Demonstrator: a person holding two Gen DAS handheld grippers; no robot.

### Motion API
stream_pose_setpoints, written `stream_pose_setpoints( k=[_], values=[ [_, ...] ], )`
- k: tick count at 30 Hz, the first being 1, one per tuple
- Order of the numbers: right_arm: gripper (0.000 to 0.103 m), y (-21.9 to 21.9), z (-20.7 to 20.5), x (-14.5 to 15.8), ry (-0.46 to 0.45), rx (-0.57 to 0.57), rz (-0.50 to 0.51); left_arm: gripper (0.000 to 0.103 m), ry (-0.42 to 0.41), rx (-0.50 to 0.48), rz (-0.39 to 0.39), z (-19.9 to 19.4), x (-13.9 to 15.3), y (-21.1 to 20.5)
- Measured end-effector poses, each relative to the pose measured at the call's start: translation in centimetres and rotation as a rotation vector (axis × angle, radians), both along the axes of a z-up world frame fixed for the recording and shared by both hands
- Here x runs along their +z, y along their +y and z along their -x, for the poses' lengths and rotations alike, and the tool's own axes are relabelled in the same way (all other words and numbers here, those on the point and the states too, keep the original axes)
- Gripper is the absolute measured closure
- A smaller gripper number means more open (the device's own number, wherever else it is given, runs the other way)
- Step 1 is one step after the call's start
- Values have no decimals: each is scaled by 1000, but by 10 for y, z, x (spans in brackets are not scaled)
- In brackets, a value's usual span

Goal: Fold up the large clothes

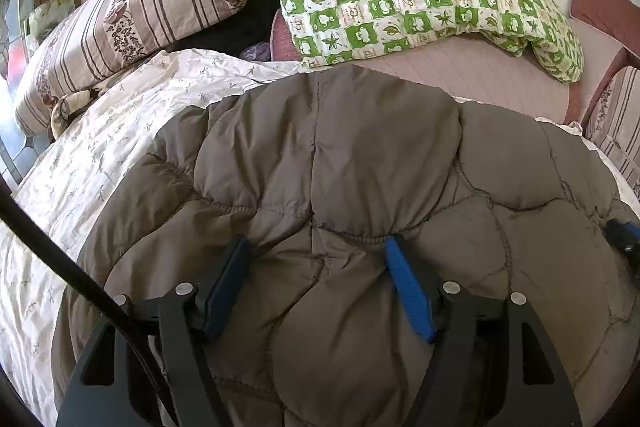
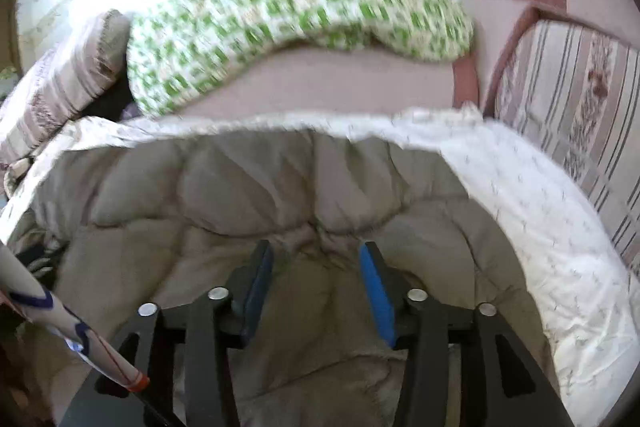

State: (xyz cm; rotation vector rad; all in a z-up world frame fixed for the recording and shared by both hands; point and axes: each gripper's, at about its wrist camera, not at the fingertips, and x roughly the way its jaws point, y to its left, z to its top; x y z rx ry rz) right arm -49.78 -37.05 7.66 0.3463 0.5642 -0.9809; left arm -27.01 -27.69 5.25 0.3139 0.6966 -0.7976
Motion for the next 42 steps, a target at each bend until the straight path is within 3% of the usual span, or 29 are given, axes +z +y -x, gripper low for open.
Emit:
stream_pose_setpoints(
  k=[7,11,27,35,42],
  values=[
    [47,31,-25,6,-2,108,51,32,-1,0,-1,0,0,0],
    [46,25,-37,-14,50,113,7,32,-6,0,-2,0,0,0],
    [41,11,-50,-44,92,127,-18,31,-18,1,-7,2,-1,1],
    [40,17,-46,-38,89,116,2,28,-26,16,-13,3,-1,2],
    [39,46,-32,-8,40,148,37,25,-21,34,-23,4,0,6]
  ],
)
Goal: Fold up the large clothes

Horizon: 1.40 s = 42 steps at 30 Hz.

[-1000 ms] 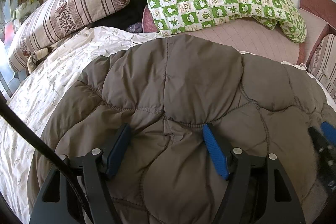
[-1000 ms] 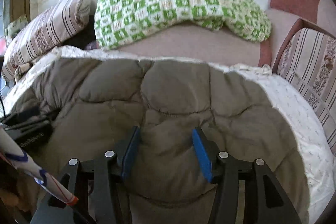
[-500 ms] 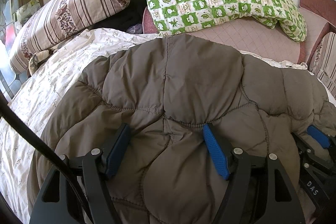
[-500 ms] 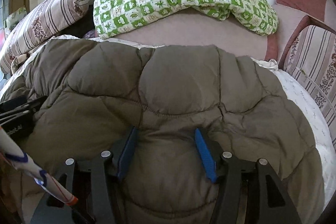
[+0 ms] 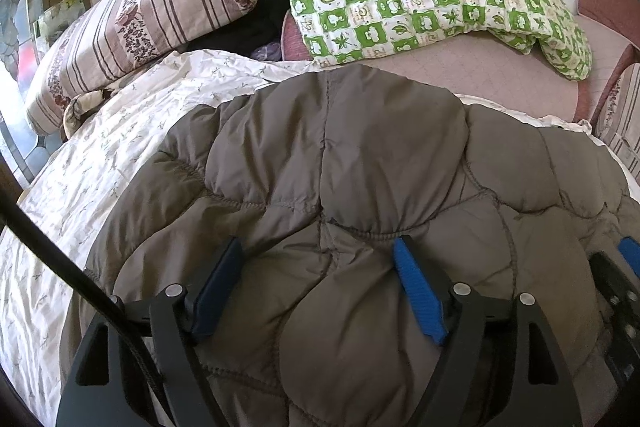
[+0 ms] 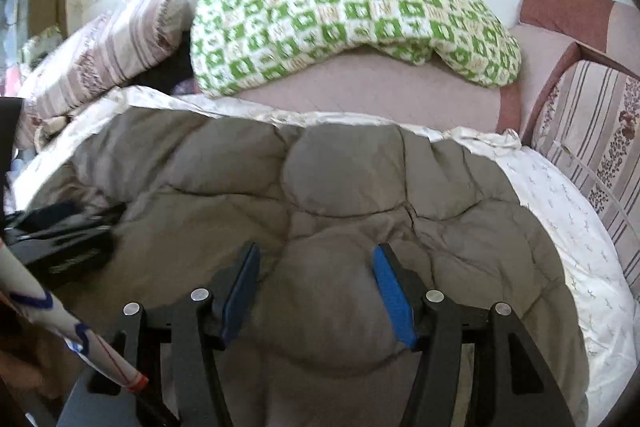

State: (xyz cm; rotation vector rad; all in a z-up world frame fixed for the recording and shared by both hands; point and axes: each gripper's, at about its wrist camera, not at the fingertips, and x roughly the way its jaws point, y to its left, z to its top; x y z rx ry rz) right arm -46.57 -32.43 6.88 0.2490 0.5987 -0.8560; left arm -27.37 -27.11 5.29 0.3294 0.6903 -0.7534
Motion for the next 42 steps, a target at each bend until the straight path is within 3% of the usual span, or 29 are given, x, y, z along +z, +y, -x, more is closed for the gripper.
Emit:
stream_pose_setpoints(
  k=[7,14,19,22,29,33,38,42],
  values=[
    [39,28,1,12,-17,57,-19,25,-12,26,-11,13,14,13],
    [39,39,15,12,-26,36,-60,25,-1,42,6,33,27,51],
    [38,39,18,-4,7,18,-112,25,28,46,-10,36,11,67],
    [36,37,10,-15,48,16,-95,24,-28,17,-58,40,1,57],
    [35,33,0,-30,90,15,-65,23,-27,18,-66,35,-8,48],
    [36,39,38,-3,-32,-4,-119,24,-22,38,-31,46,9,70],
    [34,45,109,18,-49,-158,-64,24,-49,89,35,60,40,129],
    [32,30,153,3,-42,-289,-129,24,-10,144,-10,48,23,144]
  ],
)
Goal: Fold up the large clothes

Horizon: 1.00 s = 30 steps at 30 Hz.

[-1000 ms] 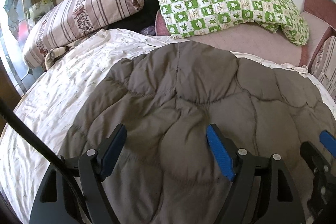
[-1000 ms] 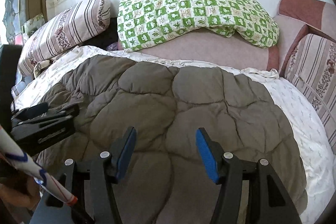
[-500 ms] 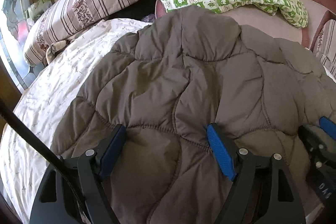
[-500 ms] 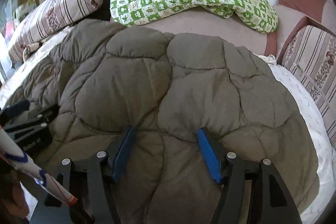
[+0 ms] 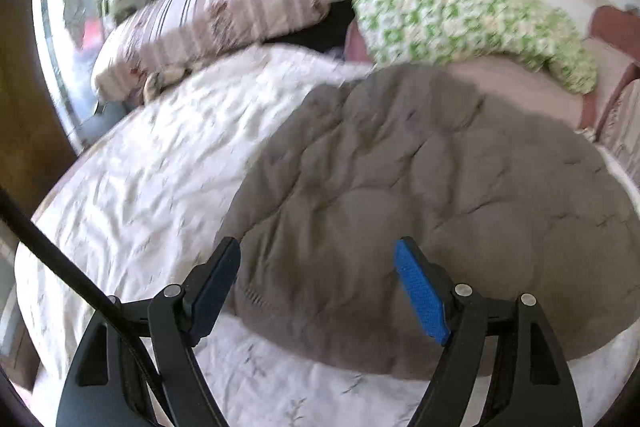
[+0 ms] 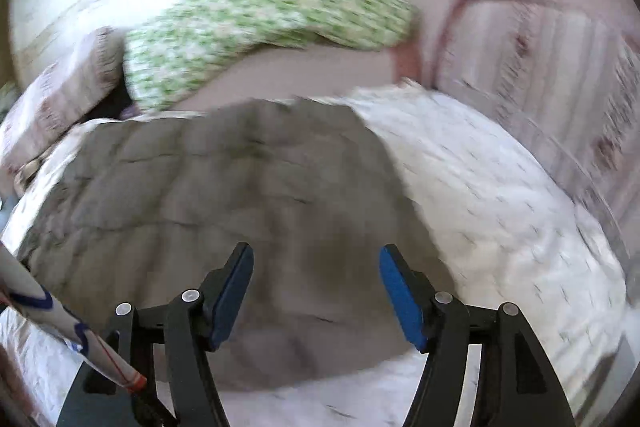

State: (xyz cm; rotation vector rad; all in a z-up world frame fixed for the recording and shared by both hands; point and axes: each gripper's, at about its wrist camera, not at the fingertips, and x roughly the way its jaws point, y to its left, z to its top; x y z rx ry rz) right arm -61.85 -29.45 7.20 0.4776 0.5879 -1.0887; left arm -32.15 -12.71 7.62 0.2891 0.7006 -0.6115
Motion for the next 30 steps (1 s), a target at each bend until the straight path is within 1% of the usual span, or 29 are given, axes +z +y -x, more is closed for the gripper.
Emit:
stream_pose_setpoints(
  k=[1,2,3,4,6,8,10,12,14,16,19,22,24,26,28,30],
  values=[
    [32,-8,5,-11,5,-18,-54,24,31,3,-26,-5,-12,-3],
    [32,-16,7,-22,1,-14,-104,23,43,0,-47,-8,-21,-6],
    [31,-21,7,-29,7,-9,-124,22,22,-4,-66,-7,-29,-10],
    [30,-24,4,-36,27,2,-131,21,-19,-7,-78,-3,-31,-14],
    [29,-22,1,-39,45,0,-111,21,-68,-1,-91,5,-32,-17],
    [29,-15,2,-33,39,-16,-83,22,-80,13,-86,10,-30,-12],
    [29,0,8,-23,5,-28,-54,22,-84,22,-73,22,-26,-2],
    [29,18,15,-15,-34,-23,-22,22,-118,23,-64,38,-21,9],
    [29,35,15,-10,-51,-10,12,21,-164,-2,-52,57,-17,15],
    [29,47,9,-8,-66,25,23,21,-197,-34,-49,68,-17,14],
    [29,53,-7,-11,-58,76,12,21,-166,-60,-70,73,-24,4],
    [29,60,-23,-15,-50,109,15,21,-137,-40,-55,70,-26,-1],
    [29,60,-38,-24,2,138,3,21,-91,-31,-45,66,-30,-3],
    [29,55,-48,-39,42,147,-35,17,-50,-19,-33,59,-34,-4],
    [28,51,-52,-45,63,147,-54,17,-41,-19,-27,58,-36,-2],
    [28,53,-51,-41,49,142,-46,17,-54,-24,-25,61,-34,0]
  ],
)
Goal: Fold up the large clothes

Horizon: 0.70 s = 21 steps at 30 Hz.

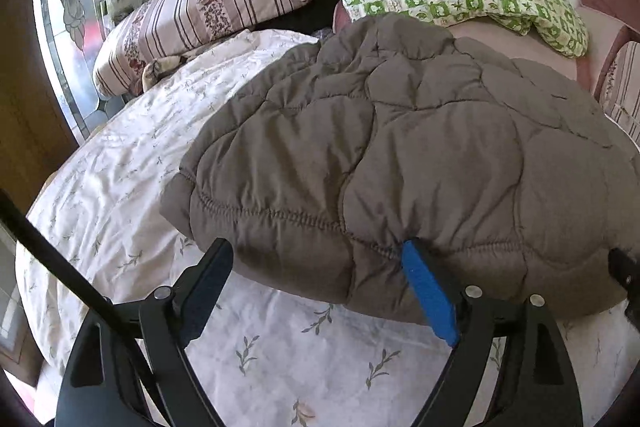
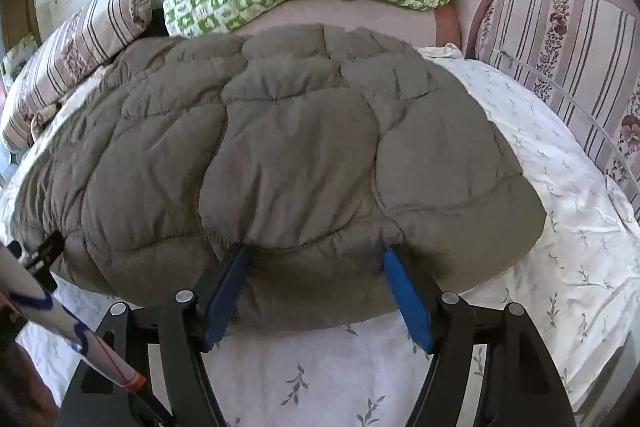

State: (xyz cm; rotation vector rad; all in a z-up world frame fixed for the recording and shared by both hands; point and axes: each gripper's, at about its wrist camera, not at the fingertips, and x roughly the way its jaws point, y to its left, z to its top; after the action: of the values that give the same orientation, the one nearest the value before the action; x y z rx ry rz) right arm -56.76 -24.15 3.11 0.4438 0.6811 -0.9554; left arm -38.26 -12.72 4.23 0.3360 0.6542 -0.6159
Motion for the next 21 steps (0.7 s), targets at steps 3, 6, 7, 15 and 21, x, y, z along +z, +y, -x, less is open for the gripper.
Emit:
stream_pose_setpoints(
  k=[3,6,7,15,21],
  values=[
    [28,8,3,10,-28,-2,19,17,-22,-12,4,8,5,6],
    [28,24,9,21,-76,7,29,17,4,-40,26,15,15,11],
    [27,32,13,25,-97,11,35,17,-4,-47,33,19,19,13],
    [22,83,32,53,-149,64,106,17,-1,-85,102,43,49,44],
    [21,121,44,74,-151,108,148,17,-27,-100,140,65,75,73]
  ],
)
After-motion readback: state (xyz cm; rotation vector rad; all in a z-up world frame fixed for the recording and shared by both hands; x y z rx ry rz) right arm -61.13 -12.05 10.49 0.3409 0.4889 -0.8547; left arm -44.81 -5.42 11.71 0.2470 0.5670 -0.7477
